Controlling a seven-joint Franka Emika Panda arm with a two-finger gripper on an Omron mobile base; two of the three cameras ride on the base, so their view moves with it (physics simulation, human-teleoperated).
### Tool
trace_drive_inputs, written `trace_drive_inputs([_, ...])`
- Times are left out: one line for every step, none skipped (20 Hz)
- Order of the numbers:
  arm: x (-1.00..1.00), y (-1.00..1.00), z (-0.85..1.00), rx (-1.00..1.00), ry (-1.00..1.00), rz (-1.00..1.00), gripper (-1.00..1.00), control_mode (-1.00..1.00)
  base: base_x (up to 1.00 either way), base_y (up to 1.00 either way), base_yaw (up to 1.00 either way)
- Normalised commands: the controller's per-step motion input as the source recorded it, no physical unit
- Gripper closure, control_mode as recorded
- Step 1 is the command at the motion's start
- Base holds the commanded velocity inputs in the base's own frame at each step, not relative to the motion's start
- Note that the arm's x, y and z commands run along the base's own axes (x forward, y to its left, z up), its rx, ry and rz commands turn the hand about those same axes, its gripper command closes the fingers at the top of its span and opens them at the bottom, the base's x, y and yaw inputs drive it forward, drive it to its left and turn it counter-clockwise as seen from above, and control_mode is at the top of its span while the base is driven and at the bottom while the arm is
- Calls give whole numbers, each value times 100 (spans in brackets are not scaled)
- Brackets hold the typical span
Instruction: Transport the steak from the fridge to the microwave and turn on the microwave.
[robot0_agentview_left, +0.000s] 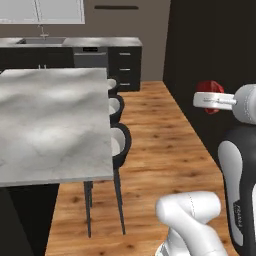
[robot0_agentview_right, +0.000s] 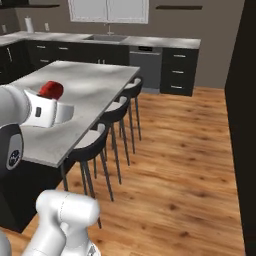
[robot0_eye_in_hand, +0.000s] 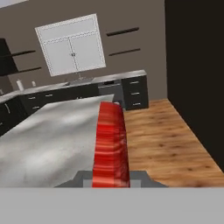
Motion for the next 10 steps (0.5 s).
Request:
trace_drive_inputs([0,0,0,0,0,0,100,100,52,-27,-20])
trace_drive_inputs([0,0,0,0,0,0,100,100,60,-26,-12])
trace_drive_inputs([0,0,0,0,0,0,100,100,66,-25,-7])
trace_drive_inputs([0,0,0,0,0,0,100,100,71,-24,-2])
trace_drive_inputs([0,0,0,0,0,0,100,100,74,-22,0])
trace_drive_inputs([0,0,0,0,0,0,100,100,76,-21,0])
trace_drive_inputs([0,0,0,0,0,0,100,100,78,-21,0])
trace_drive_inputs([0,0,0,0,0,0,100,100,78,-21,0])
trace_drive_inputs([0,0,0,0,0,0,100,100,77,-24,0])
trace_drive_inputs([0,0,0,0,0,0,100,100,70,-28,0])
